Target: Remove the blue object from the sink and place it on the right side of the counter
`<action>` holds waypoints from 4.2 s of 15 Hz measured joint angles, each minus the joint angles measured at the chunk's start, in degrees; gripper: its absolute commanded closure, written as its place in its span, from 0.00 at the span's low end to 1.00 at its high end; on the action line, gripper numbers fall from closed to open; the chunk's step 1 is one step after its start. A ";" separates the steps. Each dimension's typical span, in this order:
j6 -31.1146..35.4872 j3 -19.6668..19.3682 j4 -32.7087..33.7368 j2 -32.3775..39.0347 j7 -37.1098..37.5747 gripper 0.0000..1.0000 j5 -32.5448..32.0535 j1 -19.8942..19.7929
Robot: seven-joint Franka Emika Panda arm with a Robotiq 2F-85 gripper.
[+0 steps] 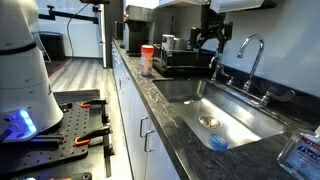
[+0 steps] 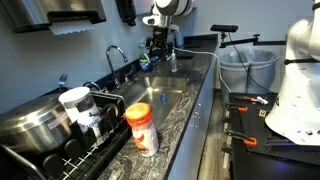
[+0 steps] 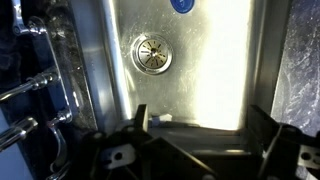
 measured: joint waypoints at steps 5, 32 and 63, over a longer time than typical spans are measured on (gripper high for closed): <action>-0.01 2.97 0.84 5.40 -2.31 0.00 0.49 -4.10; 10.51 14.57 16.68 34.63 -16.49 0.00 2.43 -20.36; 10.17 16.26 27.73 49.38 -17.55 0.00 -2.51 -25.46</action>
